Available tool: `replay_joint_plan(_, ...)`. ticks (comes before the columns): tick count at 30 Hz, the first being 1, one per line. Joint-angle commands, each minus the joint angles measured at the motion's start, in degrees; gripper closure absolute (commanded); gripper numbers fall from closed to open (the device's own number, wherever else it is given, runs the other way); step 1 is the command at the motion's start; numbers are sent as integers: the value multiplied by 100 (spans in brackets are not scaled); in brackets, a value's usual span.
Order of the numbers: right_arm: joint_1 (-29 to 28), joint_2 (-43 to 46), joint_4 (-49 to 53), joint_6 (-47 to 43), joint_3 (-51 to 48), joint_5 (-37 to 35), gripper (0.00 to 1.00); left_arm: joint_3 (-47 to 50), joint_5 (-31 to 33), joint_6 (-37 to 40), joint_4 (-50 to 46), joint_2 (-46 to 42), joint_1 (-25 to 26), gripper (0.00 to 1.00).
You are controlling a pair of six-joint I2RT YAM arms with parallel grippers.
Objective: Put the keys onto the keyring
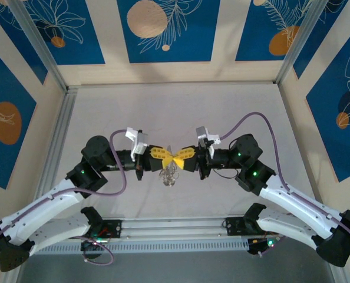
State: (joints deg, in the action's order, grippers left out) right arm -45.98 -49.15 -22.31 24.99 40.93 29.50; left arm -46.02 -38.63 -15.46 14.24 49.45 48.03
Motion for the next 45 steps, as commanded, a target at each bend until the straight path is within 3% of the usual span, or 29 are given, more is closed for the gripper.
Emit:
replay_joint_plan(1,-8,72,-325,65,-56,-210,100,-84,-227,-97,411,89,87,100)
replay_joint_plan(7,-1,46,-383,76,-106,-215,100,-92,-278,-119,499,189,127,97)
replay_joint_plan(16,1,67,-269,70,-126,-349,100,31,-150,-16,759,166,145,100)
replay_joint_plan(19,1,125,165,-57,-65,-523,81,-56,229,316,266,9,152,100)
replay_joint_plan(25,23,339,1263,-426,-50,-982,61,-342,858,995,-969,-135,148,100)
replay_joint_plan(30,165,540,1965,-690,9,-1060,58,-533,1075,1303,-1601,-79,145,100)
replay_joint_plan(32,236,594,2319,-846,113,-1147,52,-649,1186,1399,-1883,-29,152,100)
replay_joint_plan(36,559,539,3257,-953,431,-1940,29,-845,1499,1476,-2394,55,145,100)
replay_joint_plan(39,1180,-3,4155,-659,816,-2665,16,-759,1767,1421,-2573,31,147,100)
replay_joint_plan(45,2175,-1879,4718,-655,1287,-3077,14,-360,2313,1169,-2661,-282,128,100)
